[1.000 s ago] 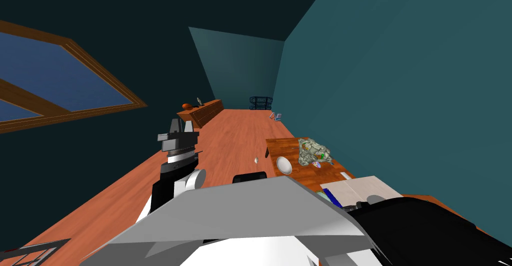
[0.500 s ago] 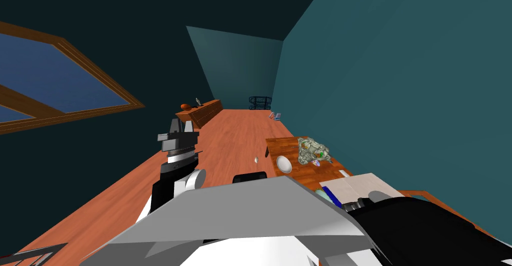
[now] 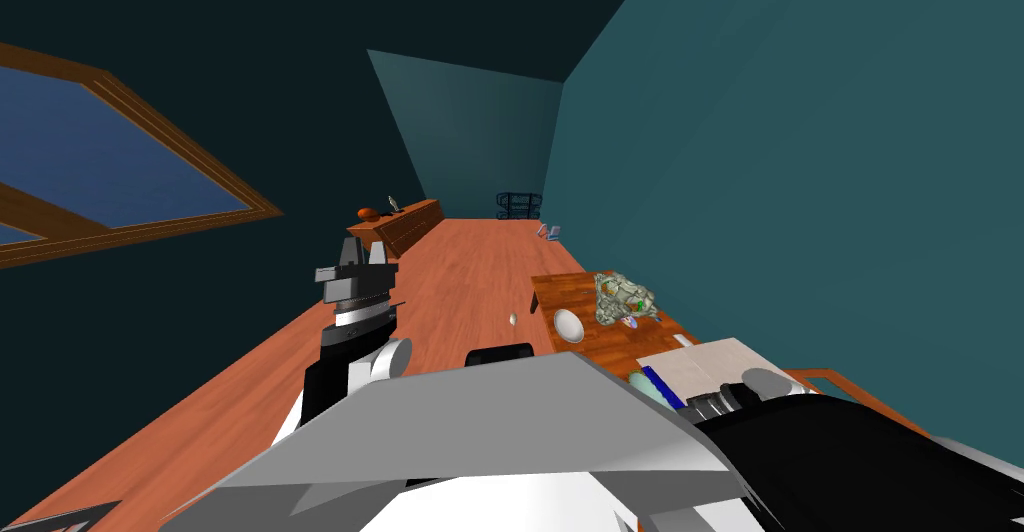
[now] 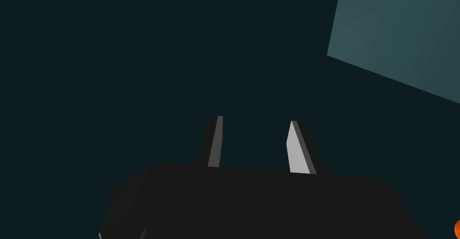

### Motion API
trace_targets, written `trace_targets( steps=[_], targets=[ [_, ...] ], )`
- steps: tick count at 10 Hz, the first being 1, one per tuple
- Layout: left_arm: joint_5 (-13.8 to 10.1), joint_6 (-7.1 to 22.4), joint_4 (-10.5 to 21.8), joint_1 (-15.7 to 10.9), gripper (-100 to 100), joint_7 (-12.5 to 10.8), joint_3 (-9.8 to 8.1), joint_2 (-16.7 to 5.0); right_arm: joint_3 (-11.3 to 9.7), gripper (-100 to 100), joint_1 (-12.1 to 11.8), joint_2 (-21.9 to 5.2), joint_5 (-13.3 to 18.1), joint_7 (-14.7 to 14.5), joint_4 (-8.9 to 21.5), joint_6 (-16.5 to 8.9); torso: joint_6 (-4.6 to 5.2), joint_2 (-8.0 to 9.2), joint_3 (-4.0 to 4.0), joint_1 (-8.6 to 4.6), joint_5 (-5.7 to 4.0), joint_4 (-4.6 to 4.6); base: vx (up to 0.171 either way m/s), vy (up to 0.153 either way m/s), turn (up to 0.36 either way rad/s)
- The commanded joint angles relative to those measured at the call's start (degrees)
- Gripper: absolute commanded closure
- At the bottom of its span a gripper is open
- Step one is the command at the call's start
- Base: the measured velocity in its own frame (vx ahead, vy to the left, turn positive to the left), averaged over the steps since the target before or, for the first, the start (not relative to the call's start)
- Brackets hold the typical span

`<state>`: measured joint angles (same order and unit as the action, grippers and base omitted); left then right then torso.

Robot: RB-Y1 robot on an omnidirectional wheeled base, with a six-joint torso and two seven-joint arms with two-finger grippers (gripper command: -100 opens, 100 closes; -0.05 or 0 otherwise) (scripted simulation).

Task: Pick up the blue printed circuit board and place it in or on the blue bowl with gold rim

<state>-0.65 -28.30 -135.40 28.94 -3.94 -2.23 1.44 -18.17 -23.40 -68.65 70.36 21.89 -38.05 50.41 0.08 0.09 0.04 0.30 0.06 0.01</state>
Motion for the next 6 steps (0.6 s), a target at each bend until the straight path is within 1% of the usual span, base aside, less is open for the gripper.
trace_targets(
  steps=[1,6],
  targets=[
    [0.0,0.0,0.0,0.0,0,0.0,0.0,0.0,0.0,0,0.0,0.0,0.0,0.0,0.0,0.0,0.0,0.0,0.0,0.0,0.0,0.0,0.0,0.0,0.0],
    [0.0,0.0,0.0,0.0,0,0.0,0.0,0.0,0.0,0,0.0,0.0,0.0,0.0,0.0,0.0,0.0,-0.05,-0.03,-0.12,-0.03,-0.01,0.0,0.0,0.0]
  ],
)
